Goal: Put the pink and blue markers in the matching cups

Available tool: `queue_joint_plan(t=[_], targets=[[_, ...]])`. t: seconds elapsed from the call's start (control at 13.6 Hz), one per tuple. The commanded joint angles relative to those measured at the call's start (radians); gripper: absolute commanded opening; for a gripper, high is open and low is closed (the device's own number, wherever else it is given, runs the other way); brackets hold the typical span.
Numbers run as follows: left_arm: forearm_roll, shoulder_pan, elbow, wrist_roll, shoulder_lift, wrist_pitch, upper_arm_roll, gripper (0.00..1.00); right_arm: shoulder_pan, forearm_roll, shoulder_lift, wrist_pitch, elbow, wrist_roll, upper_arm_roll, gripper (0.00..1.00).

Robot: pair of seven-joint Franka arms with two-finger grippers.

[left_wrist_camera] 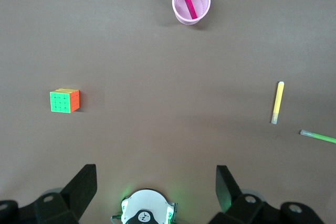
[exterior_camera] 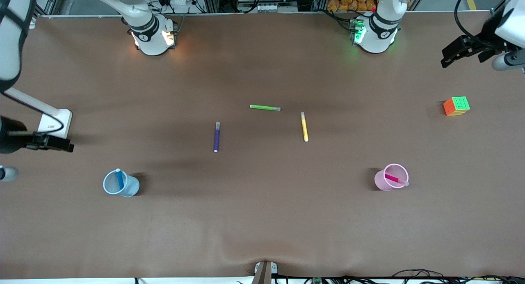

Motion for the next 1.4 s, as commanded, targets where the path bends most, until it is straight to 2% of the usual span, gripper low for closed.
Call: queue_joint_plan(t=[0.0, 0.22, 0.29, 0.44, 0.59, 0.66, 0.96, 1.32], targets=[[-0.015, -0.014, -0.081, 0.013, -0.065, 0.044, 0.025, 1.0, -0.004, -0.017, -0.13, -0.022, -0.062, -0.006, 0.003, 1.0], [-0.013, -0.011, -0.069, 0.013, -0.047, 0.053, 0.024, 1.0, 0.012, -0.029, -0.168, -0.023, -0.095, -0.012, 0.003, 1.0], [-0.013, -0.012, -0.069, 0.013, -0.047, 0.053, 0.021, 1.0, 0.005, -0.029, -0.208, -0.007, -0.149, -0.014, 0.003, 1.0], [-0.015, -0.014, -0.069, 0.014, -0.047, 0.053, 0.019, 1.0, 0.004, -0.033, -0.315, 0.064, -0.318, -0.038, 0.001, 1.0], [-0.015, -0.014, -0.075, 0.014, -0.053, 0.052, 0.016, 1.0, -0.027, -0.038, -0.451, 0.166, -0.52, -0.144, -0.003, 1.0], [-0.015, -0.014, -0.075, 0.014, -0.056, 0.049, 0.013, 1.0, -0.04, -0.038, -0.493, 0.187, -0.582, -0.167, -0.003, 1.0], [-0.015, -0.015, -0.08, 0.014, -0.065, 0.043, 0.011, 1.0, -0.041, -0.04, -0.5, 0.124, -0.589, -0.17, -0.003, 1.0], [-0.015, -0.011, -0.073, 0.014, -0.065, 0.041, 0.013, 1.0, -0.038, -0.064, -0.47, 0.107, -0.449, -0.166, -0.002, 1.0]])
